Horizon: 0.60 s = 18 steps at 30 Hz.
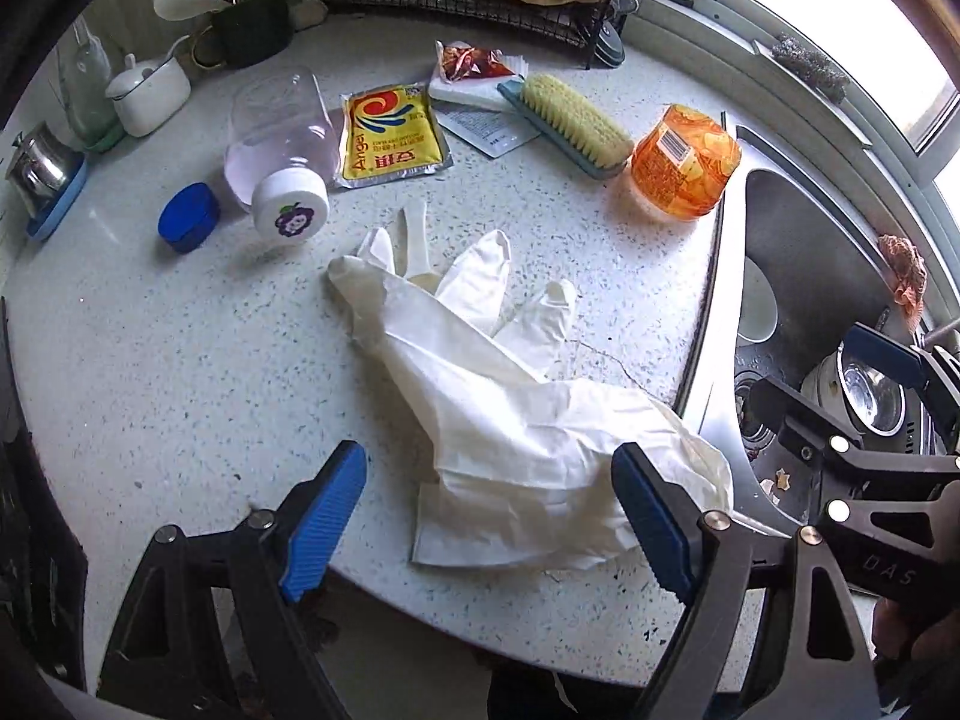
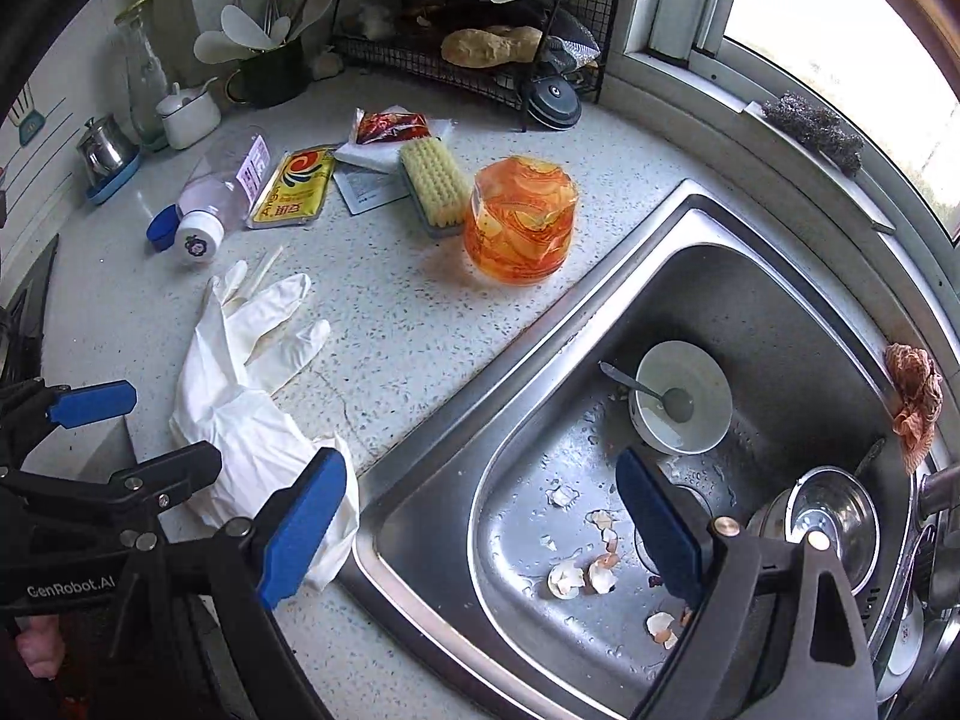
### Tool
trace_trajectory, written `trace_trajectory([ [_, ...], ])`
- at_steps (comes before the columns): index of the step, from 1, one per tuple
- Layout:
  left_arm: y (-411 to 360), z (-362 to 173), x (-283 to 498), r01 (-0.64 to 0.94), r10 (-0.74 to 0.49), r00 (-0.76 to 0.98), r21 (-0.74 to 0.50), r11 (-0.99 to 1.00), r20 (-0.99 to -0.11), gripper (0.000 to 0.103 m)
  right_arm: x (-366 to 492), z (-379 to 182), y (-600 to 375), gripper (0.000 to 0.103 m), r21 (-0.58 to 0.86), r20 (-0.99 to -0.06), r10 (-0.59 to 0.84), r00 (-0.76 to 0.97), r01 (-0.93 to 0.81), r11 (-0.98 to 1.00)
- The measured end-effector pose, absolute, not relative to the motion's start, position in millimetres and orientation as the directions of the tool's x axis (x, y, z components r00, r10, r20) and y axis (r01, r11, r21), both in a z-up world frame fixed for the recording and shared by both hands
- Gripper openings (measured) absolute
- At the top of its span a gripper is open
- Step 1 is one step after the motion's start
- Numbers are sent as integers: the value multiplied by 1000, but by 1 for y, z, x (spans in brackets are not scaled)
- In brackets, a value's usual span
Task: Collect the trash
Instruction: 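Grasp the white latex gloves with the left gripper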
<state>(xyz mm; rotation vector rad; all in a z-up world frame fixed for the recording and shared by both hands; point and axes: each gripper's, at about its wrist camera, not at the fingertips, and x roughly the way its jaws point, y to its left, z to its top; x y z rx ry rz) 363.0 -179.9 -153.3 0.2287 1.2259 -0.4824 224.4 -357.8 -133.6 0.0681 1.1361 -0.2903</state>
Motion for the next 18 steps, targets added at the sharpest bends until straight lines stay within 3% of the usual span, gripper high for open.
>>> trace_trajectory([
  [8, -189, -180, 380, 462, -227, 198, -113, 880, -954, 82, 239, -148, -374, 91, -92, -918, -187, 351, 270, 958],
  [10, -191, -180, 381, 466, -230, 196, -116, 877, -953, 78, 239, -147, -375, 91, -89, -919, -184, 350, 270, 959],
  [13, -196, -177, 380, 479, -221, 215, -95, 873, -951, 56, 240, -147, -377, 91, -88, -920, -184, 347, 276, 957],
  [15, -202, -174, 378, 500, -223, 217, -88, 861, -950, 23, 239, -146, -378, 91, -88, -918, -187, 350, 282, 955],
  [17, -206, -174, 376, 517, -254, 177, -130, 846, -951, 6, 239, -147, -381, 91, -84, -918, -187, 351, 288, 954],
  [18, -207, -174, 373, 522, -264, 168, -141, 841, -950, 4, 238, -147, -381, 91, -80, -918, -184, 351, 290, 954],
])
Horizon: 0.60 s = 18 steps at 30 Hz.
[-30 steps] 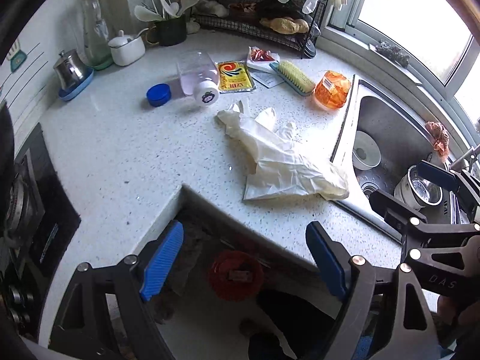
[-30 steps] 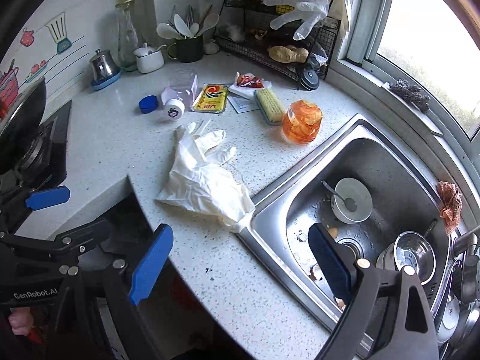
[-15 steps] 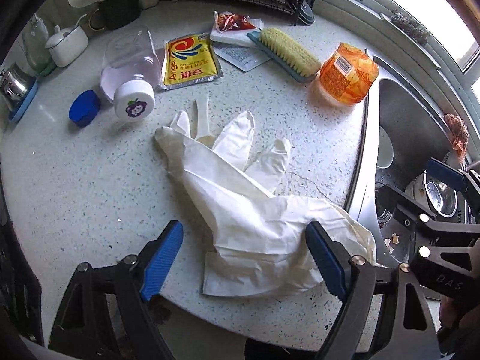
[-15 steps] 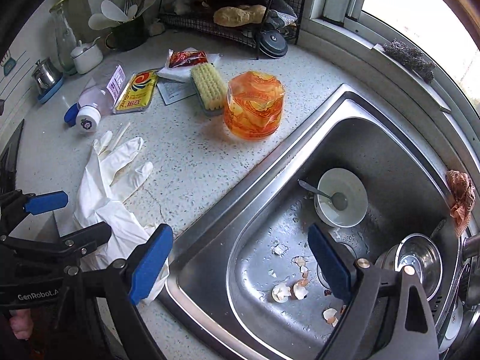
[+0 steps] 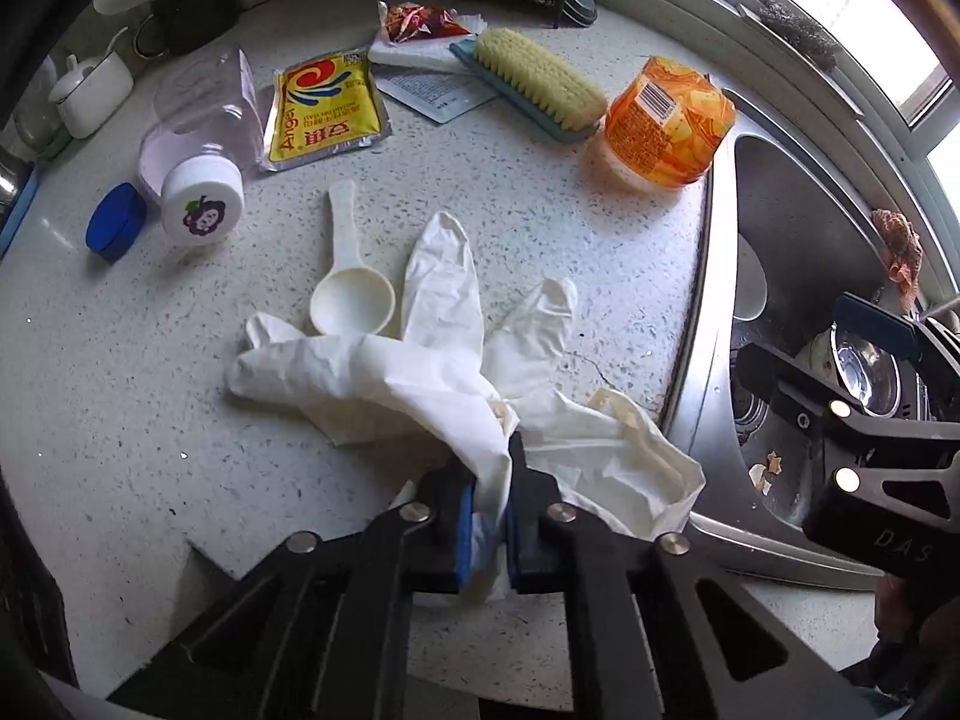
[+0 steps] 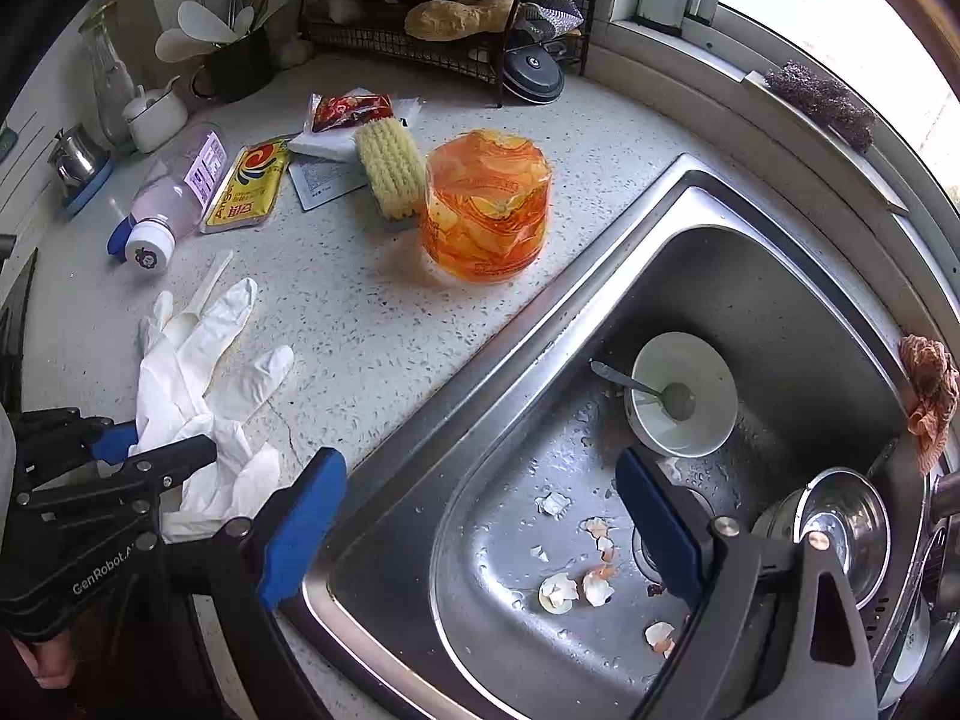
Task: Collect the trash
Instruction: 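Grasp the white latex gloves with the left gripper, then grasp the orange plastic cup with the right gripper while the left gripper holds the gloves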
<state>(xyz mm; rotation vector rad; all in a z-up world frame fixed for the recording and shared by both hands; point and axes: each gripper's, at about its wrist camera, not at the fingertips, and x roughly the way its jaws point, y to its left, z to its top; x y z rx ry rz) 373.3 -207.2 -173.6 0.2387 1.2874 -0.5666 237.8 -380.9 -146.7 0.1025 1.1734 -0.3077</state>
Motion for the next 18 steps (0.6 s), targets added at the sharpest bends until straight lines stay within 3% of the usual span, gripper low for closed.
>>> trace_trajectory([
  [11, -216, -99, 356, 577, -297, 343, -49, 815, -891, 2, 238, -116, -379, 91, -11, -896, -139, 423, 292, 956],
  [18, -224, -82, 382, 537, -281, 381, -37, 843, -881, 2, 257, -97, -393, 91, 22, -881, -120, 457, 293, 956],
])
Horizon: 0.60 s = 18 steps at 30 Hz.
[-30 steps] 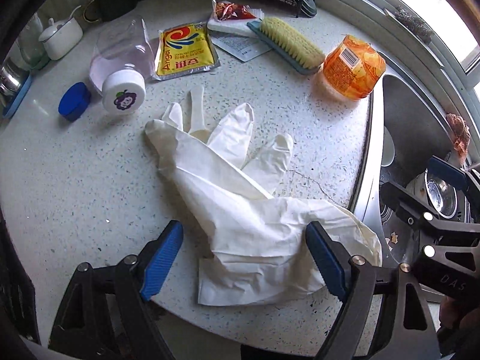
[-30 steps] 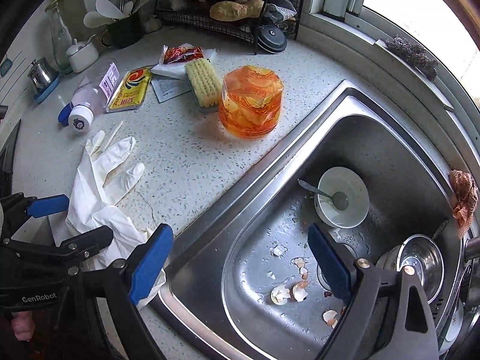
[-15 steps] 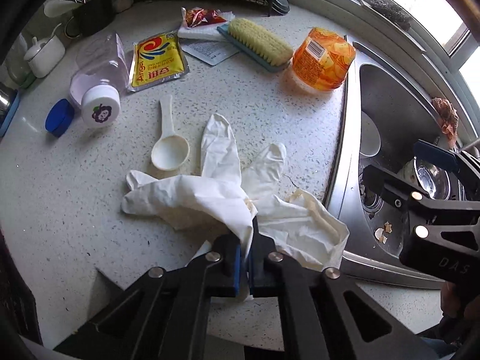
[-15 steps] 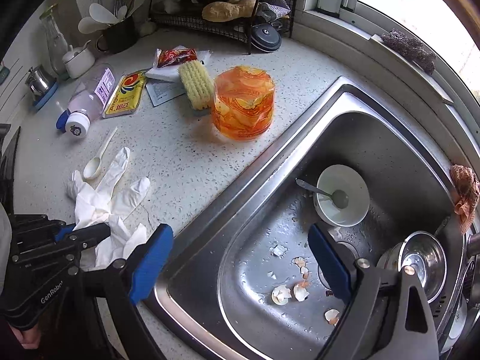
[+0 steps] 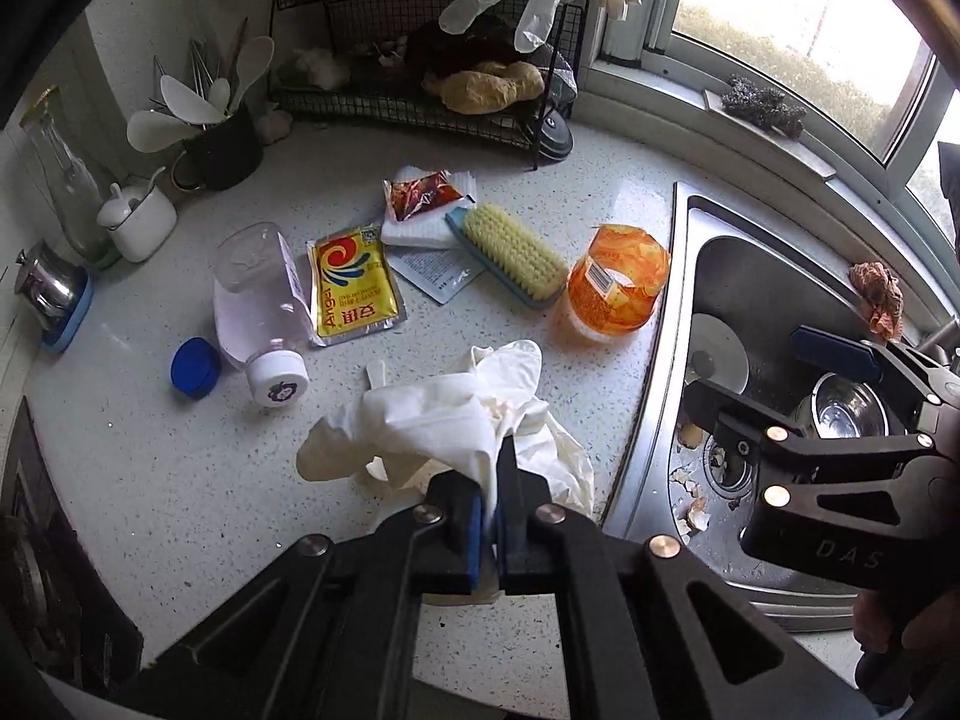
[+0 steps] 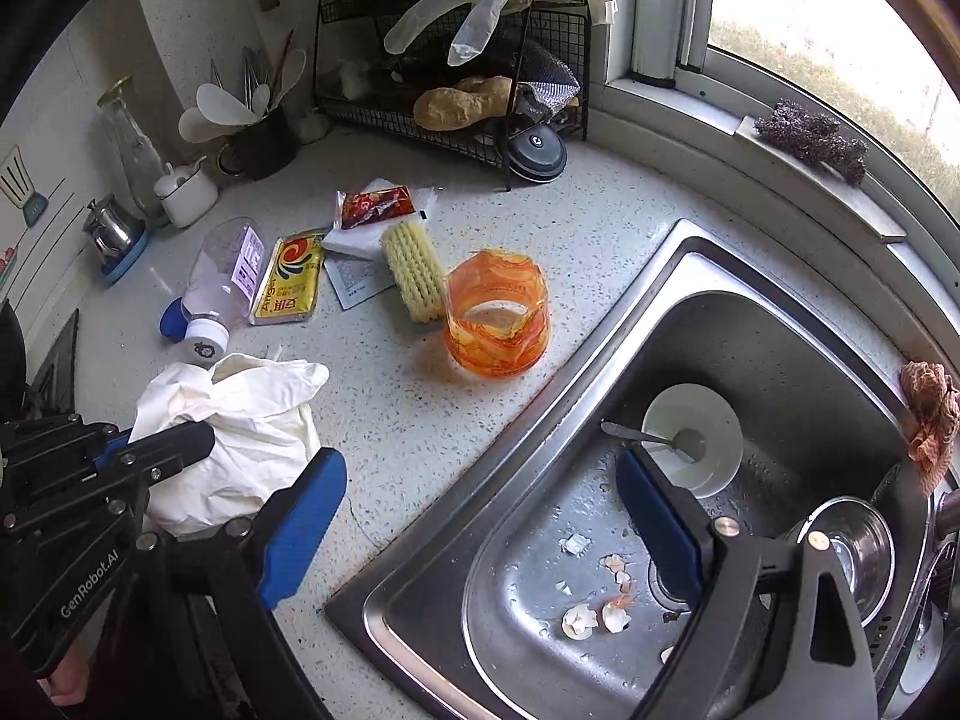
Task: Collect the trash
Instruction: 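Grasp the orange plastic cup with the right gripper while the left gripper holds the gloves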
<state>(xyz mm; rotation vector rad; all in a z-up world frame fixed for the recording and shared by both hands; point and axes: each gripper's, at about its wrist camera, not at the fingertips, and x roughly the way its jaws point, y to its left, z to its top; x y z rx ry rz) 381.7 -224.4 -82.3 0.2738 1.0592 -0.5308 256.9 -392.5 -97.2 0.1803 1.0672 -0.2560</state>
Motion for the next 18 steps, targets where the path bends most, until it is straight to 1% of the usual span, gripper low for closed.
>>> trace_trajectory([
  [7, -247, -95, 408, 517, -250, 372, -24, 856, -894, 2, 281, -103, -416, 91, 43, -882, -99, 461, 288, 957],
  [18, -254, -127, 449, 443, -180, 342, -11, 897, -922, 2, 334, -142, -436, 91, 3, -912, -68, 404, 172, 985],
])
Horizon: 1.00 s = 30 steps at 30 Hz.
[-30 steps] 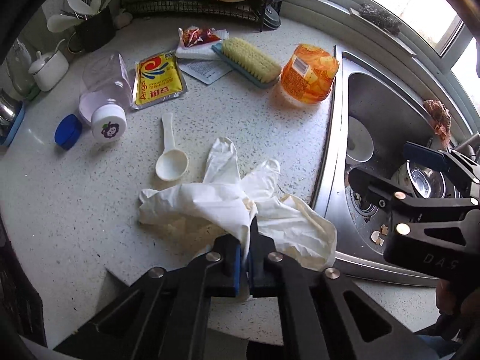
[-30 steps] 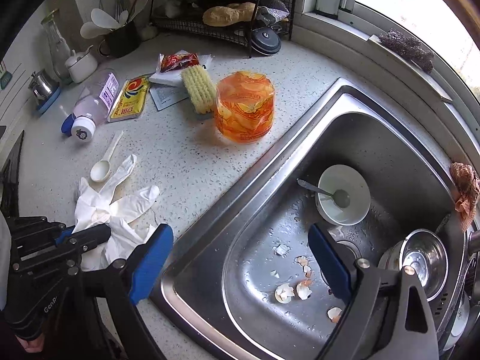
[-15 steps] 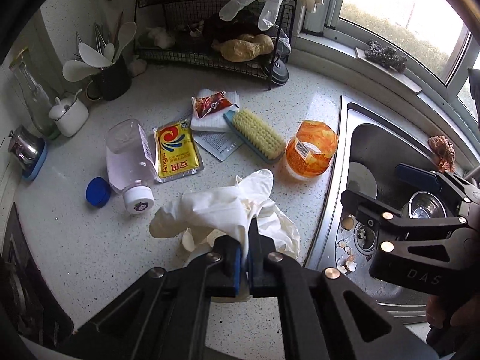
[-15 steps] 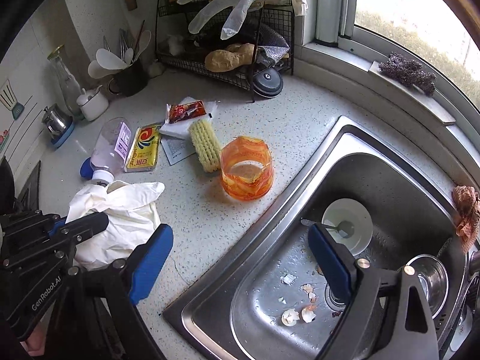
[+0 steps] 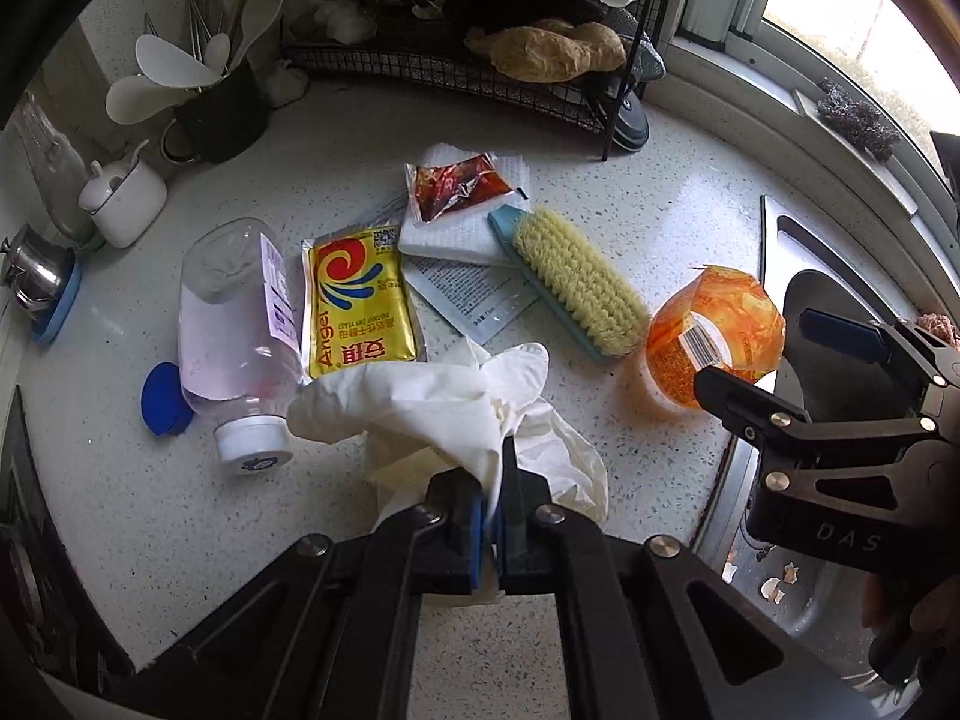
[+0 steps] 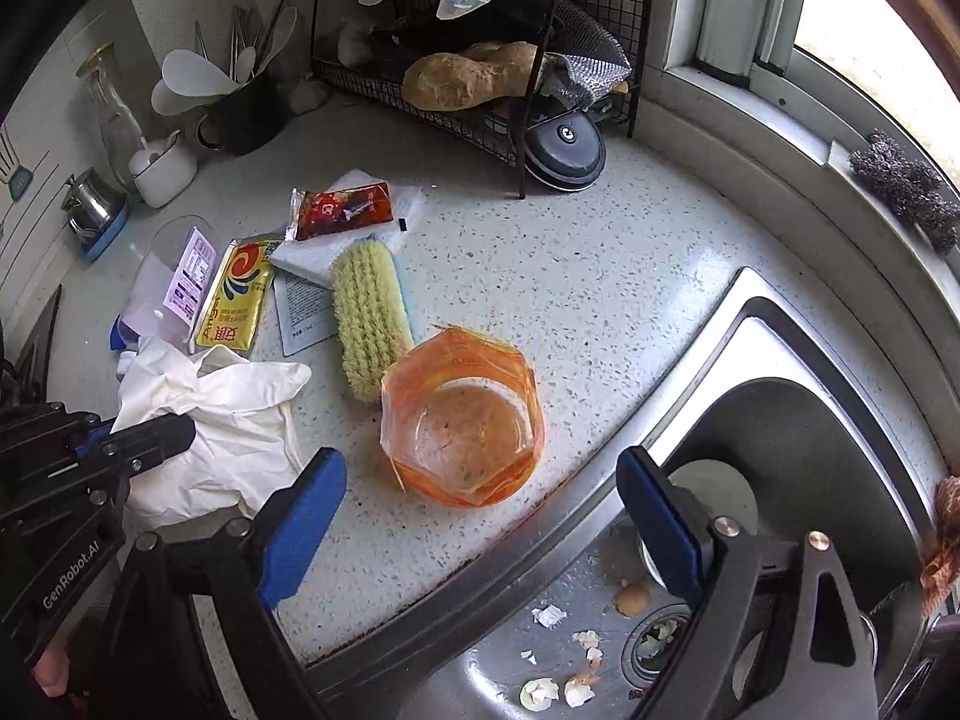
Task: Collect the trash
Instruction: 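Grasp the orange plastic cup with the right gripper while the left gripper holds the gloves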
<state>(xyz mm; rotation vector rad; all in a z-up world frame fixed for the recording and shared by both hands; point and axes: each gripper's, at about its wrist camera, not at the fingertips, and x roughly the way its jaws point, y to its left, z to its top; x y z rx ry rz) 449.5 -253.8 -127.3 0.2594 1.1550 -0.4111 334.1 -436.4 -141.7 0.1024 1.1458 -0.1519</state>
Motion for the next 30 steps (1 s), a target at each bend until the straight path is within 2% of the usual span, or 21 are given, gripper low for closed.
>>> trace_trajectory([
  [7, -253, -145, 460, 434, -165, 328, -7, 901, -930, 2, 353, -168, -437, 90, 15, -933, -31, 359, 124, 992],
  [8, -252, -147, 461, 432, -168, 325, -12, 902, -931, 2, 354, -171, -436, 87, 20, -935, -25, 355, 120, 993],
  [9, -252, -148, 460, 431, -171, 324, -16, 902, -931, 2, 354, -172, -436, 70, 18, -933, -27, 360, 121, 992],
  [10, -250, -149, 460, 429, -172, 324, -18, 903, -930, 2, 353, -171, -434, 65, 12, -931, -33, 363, 121, 993],
  [19, -228, -122, 436, 427, -275, 350, -108, 898, -895, 2, 336, -143, -412, 65, -26, -919, -58, 389, 87, 996],
  [30, -173, -62, 377, 447, -330, 457, -108, 888, -826, 2, 283, -75, -353, 65, -25, -876, -64, 477, 89, 996],
])
